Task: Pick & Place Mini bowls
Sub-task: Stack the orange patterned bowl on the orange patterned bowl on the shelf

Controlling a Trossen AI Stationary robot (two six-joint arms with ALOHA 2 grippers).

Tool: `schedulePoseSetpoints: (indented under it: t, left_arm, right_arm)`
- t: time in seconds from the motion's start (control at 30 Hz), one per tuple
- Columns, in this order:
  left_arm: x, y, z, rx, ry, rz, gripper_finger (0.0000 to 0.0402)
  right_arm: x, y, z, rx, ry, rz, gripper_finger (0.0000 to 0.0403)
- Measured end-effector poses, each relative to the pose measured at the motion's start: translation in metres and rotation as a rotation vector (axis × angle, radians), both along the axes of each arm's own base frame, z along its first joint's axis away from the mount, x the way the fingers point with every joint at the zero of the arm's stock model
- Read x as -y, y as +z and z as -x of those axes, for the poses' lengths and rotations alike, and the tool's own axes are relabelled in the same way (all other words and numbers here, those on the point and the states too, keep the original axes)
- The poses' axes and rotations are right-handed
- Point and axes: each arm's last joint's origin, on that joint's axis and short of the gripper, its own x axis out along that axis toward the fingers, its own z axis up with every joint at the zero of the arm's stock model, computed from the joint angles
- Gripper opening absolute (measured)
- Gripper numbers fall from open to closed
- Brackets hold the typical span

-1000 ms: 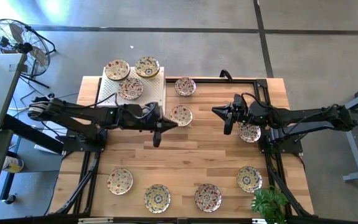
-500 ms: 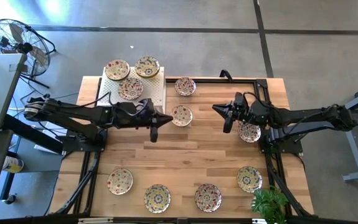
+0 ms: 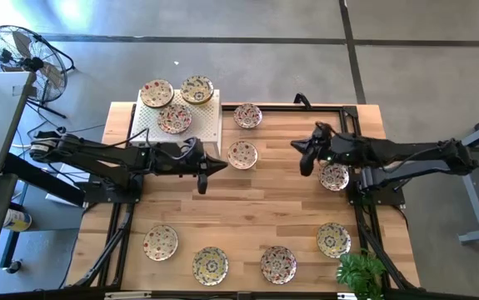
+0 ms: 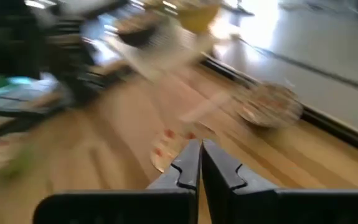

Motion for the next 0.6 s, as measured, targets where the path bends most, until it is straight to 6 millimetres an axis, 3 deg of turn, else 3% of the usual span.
schedulePoseSetpoints:
  t: [0.1,0.23,0.33,0.5,0.6]
  left_arm:
    - [0.0,0.001,0.006,-0.023,-0.031,-0.031,0.0]
    - [-0.001,0.005,0.021,-0.073,-0.039,-0.066,0.0]
    - [-0.002,0.009,0.029,-0.081,-0.04,-0.089,0.0]
    - [-0.003,0.013,0.042,-0.093,-0.045,-0.11,0.0]
    - [-0.003,0.004,0.045,-0.11,-0.062,-0.107,0.0]
  right_arm:
    - [-0.001,0.011,0.01,-0.102,-0.126,-0.114,0.0008]
    - [-0.006,0.007,0.022,-0.321,-0.309,-0.295,0.0011]
    - [-0.011,-0.007,0.021,-0.495,-0.415,-0.423,0.0026]
    - [-0.018,-0.042,0.001,-0.719,-0.488,-0.513,0.0084]
    - [-0.017,-0.064,-0.011,-0.819,-0.556,-0.549,0.0121]
